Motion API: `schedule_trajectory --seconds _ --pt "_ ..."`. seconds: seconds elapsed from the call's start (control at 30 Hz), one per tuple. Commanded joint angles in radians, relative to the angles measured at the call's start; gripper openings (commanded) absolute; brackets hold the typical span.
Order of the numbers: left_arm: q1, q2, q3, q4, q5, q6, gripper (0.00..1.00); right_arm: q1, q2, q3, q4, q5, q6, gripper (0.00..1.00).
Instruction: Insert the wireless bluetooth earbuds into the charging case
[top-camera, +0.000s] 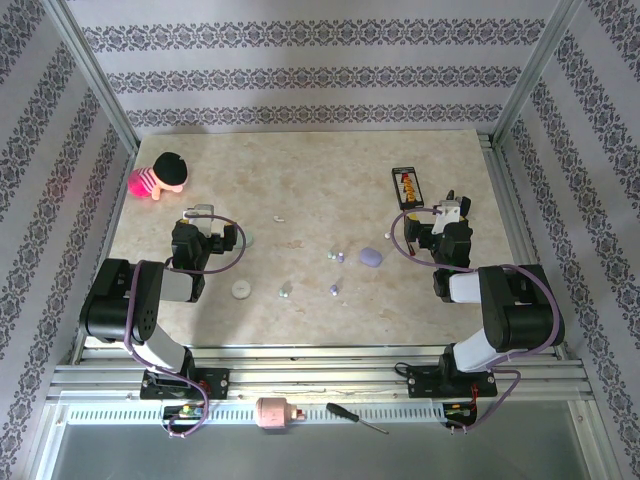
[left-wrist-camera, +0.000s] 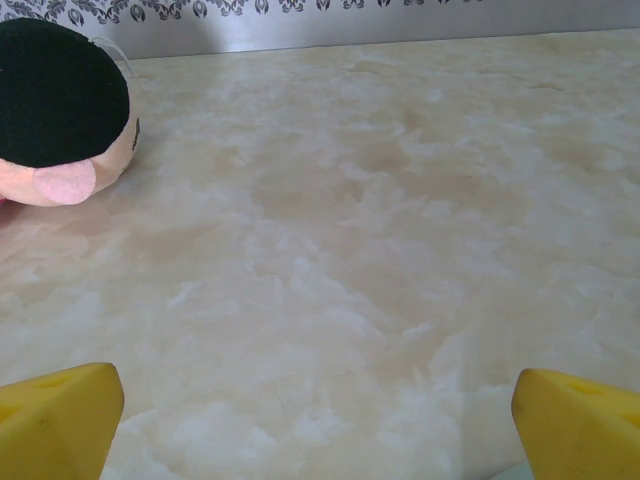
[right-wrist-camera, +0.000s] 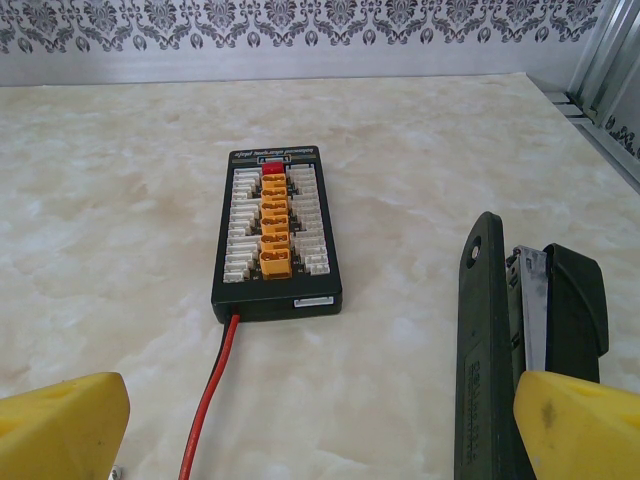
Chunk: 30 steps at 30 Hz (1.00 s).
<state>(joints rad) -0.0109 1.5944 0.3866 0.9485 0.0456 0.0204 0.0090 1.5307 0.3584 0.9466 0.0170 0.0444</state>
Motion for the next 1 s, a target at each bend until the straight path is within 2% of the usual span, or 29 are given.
schedule_trajectory --seconds 0.0,0.3,0.47,0.57,0.73,0.8,0.97 --pt "0.016 -0.004 0.006 -0.015 0.010 -0.010 0.99 0.002 0.003 0.016 0.009 -0.017 -0.015 0.98" --pt "0.013 -0.040 -0.005 -0.021 -0.018 -0.009 0.99 0.005 -0.036 0.005 0.006 -0.046 -0.032 0.98" --pt "-0.019 -0.191 -0.009 -0.136 -0.039 0.023 0.99 0.052 -0.179 0.028 -0.163 -0.044 -0.086 0.98" --pt "-0.085 -0.292 0.023 -0.260 -0.067 0.095 0.99 0.101 -0.265 0.070 -0.310 -0.032 -0.130 0.98" --pt "-0.227 -0.385 0.111 -0.405 -0.034 0.151 0.99 0.170 -0.345 0.176 -0.537 -0.128 -0.216 0.98" --pt "-0.284 -0.388 0.133 -0.423 -0.001 0.160 0.99 0.211 -0.345 0.236 -0.672 -0.188 -0.283 0.98" --pt "-0.407 -0.377 0.162 -0.442 0.089 0.126 0.99 0.332 -0.282 0.371 -0.963 -0.191 -0.411 0.98"
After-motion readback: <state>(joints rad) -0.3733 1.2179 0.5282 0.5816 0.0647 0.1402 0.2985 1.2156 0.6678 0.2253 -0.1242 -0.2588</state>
